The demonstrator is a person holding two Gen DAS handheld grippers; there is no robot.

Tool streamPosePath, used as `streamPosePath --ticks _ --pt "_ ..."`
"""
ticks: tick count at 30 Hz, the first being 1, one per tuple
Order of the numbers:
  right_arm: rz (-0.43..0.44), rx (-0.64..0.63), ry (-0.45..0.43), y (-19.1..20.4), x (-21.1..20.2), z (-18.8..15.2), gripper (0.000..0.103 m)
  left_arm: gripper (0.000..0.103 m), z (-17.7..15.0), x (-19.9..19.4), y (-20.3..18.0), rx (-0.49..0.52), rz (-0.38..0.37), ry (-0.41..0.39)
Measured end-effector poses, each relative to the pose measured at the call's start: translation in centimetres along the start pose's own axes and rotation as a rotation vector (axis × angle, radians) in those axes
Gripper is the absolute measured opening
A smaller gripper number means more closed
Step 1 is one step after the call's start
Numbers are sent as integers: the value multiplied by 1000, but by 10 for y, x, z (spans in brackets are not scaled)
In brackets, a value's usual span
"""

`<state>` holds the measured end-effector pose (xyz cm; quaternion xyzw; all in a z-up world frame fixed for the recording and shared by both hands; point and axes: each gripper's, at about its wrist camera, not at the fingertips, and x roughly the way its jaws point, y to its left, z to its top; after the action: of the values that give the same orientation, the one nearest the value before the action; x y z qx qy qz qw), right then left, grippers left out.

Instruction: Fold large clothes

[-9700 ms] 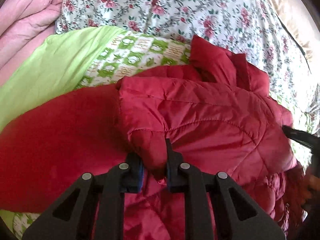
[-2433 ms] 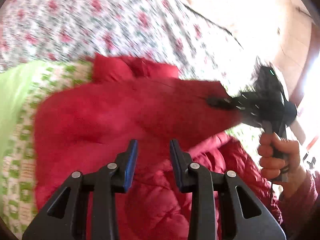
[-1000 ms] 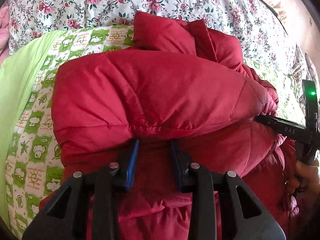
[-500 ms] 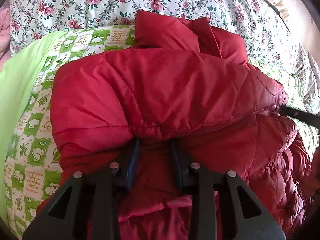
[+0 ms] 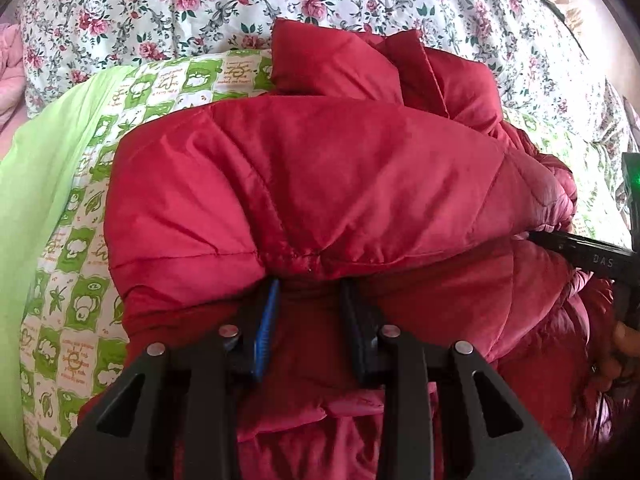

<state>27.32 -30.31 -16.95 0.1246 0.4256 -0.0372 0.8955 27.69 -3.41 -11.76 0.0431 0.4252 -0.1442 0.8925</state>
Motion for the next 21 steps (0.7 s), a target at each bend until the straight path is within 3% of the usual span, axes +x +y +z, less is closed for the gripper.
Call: streamPosePath --ticks 10,21 --pt "10 27 11 -10 -10 10 50 30 -13 -44 0 -42 26 -5" --pt "61 60 -76 -14 -78 -9 52 30 -56 -105 24 -103 -23 -35"
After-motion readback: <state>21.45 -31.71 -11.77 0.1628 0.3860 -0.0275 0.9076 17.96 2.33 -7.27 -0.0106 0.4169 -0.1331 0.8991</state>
